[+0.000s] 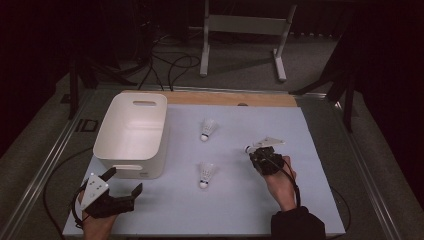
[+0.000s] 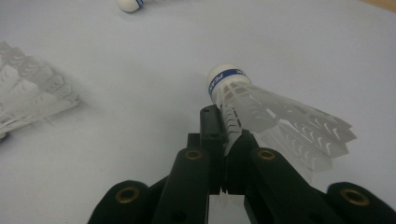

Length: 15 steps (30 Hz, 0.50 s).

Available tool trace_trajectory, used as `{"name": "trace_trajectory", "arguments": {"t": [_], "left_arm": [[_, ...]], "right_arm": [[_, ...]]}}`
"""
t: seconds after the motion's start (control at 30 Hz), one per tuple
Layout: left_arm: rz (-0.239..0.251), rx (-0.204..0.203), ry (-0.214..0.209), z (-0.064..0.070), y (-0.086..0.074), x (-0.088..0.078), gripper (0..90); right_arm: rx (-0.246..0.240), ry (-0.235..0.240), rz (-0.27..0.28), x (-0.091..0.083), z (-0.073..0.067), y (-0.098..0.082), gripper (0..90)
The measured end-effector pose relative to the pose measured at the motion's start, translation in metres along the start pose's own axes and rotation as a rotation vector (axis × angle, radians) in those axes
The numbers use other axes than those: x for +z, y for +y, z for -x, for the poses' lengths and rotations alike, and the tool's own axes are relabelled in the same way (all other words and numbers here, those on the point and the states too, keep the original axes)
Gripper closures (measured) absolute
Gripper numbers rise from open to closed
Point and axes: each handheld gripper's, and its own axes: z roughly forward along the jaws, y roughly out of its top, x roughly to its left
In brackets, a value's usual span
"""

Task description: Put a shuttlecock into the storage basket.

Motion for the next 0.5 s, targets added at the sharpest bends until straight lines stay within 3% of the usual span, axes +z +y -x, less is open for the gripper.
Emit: {"name": "trace_trajectory", "arguments": {"t": [0.5], "left_arm": [[-0.001, 0.001, -0.001, 0.0003, 0.0, 0.0002, 0.0]], "right_arm": [[-0.025, 0.008, 0.005, -0.0091, 0.0012, 0.01, 89.2]]}}
